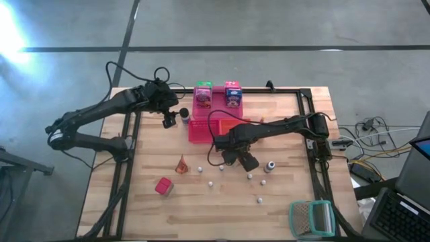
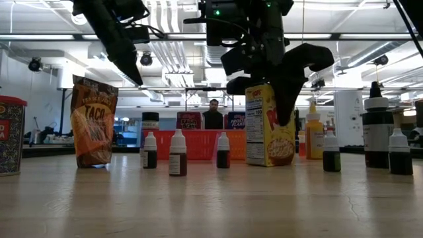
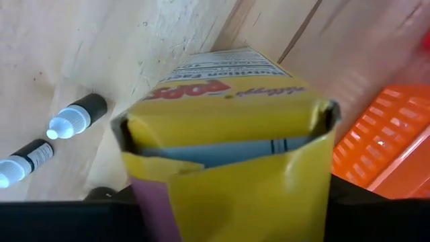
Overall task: Pick & Place Kitchen Items
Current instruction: Put the yellow cereal box into the pink bin
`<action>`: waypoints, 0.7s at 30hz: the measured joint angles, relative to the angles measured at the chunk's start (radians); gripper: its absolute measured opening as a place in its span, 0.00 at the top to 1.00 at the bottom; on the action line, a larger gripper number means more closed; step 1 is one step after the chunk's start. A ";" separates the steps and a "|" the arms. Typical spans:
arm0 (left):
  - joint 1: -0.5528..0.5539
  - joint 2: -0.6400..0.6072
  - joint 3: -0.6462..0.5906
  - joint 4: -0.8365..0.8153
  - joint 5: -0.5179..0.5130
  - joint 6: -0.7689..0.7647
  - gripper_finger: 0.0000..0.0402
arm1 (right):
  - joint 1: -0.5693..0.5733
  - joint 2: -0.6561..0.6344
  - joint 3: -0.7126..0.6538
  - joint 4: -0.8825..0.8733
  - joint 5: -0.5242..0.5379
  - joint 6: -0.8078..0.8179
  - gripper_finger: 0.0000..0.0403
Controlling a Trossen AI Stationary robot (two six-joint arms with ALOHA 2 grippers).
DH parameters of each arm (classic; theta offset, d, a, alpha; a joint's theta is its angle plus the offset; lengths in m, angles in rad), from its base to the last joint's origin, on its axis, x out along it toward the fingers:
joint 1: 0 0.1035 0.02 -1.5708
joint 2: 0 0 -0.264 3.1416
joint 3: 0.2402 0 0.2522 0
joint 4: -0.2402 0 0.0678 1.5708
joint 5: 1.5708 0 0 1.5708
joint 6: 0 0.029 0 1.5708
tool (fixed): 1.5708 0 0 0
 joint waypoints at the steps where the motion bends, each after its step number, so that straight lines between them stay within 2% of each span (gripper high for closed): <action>1: 0.000 0.000 0.000 0.000 0.000 0.000 0.35 | 0.000 -0.002 0.000 0.000 0.000 0.000 0.57; 8: 0.000 0.000 0.000 0.000 0.000 0.000 0.35 | -0.006 -0.032 0.043 -0.034 0.000 0.018 0.62; 14: 0.000 0.000 0.000 0.000 0.000 0.000 0.35 | -0.026 -0.084 0.132 -0.051 0.005 0.022 0.61; 19: 0.000 0.000 0.000 0.000 0.000 0.000 0.35 | -0.066 -0.107 0.223 -0.051 0.176 -0.019 0.59; 21: 0.000 0.000 0.000 0.000 0.000 0.000 0.35 | -0.097 -0.107 0.271 -0.048 0.191 -0.026 0.60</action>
